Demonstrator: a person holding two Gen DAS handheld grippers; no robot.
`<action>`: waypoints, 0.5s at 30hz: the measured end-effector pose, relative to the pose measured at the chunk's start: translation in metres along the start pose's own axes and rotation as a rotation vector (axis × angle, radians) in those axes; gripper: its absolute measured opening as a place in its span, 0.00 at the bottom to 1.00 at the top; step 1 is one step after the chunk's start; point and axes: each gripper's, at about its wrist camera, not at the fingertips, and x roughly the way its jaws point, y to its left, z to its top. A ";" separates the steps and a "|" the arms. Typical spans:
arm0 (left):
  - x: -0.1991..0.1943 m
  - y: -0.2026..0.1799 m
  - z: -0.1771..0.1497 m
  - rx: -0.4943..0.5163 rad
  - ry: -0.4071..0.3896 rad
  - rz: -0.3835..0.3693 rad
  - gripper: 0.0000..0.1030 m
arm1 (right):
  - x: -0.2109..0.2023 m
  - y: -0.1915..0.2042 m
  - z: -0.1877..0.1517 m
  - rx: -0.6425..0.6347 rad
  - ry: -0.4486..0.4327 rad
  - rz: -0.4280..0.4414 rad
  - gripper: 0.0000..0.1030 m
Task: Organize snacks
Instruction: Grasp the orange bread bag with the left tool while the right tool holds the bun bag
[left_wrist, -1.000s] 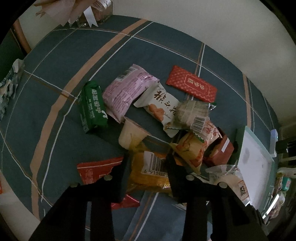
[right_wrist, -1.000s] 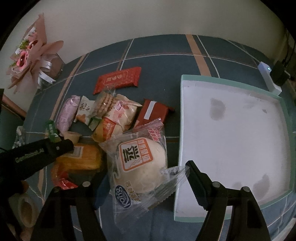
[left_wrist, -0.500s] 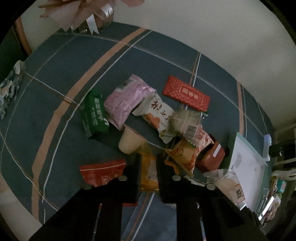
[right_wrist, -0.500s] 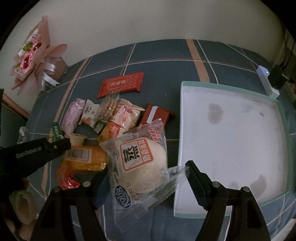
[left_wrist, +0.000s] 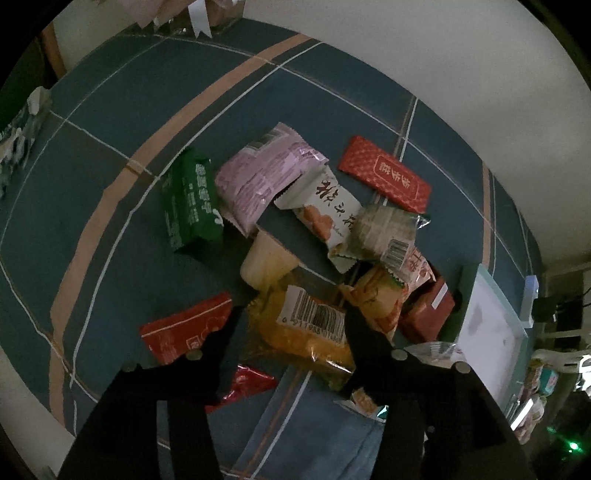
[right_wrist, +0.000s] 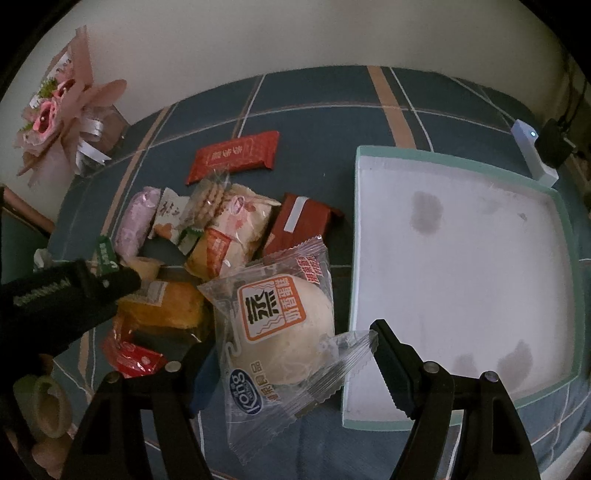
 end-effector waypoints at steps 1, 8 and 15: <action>-0.001 0.001 -0.001 -0.002 0.004 0.001 0.55 | 0.002 0.000 -0.001 0.001 0.006 -0.001 0.75; -0.006 0.012 -0.005 -0.055 0.007 -0.001 0.64 | 0.000 -0.002 0.000 0.006 0.003 -0.002 0.75; -0.003 0.014 -0.011 -0.082 0.037 -0.005 0.64 | -0.002 -0.002 -0.001 0.007 0.005 -0.005 0.75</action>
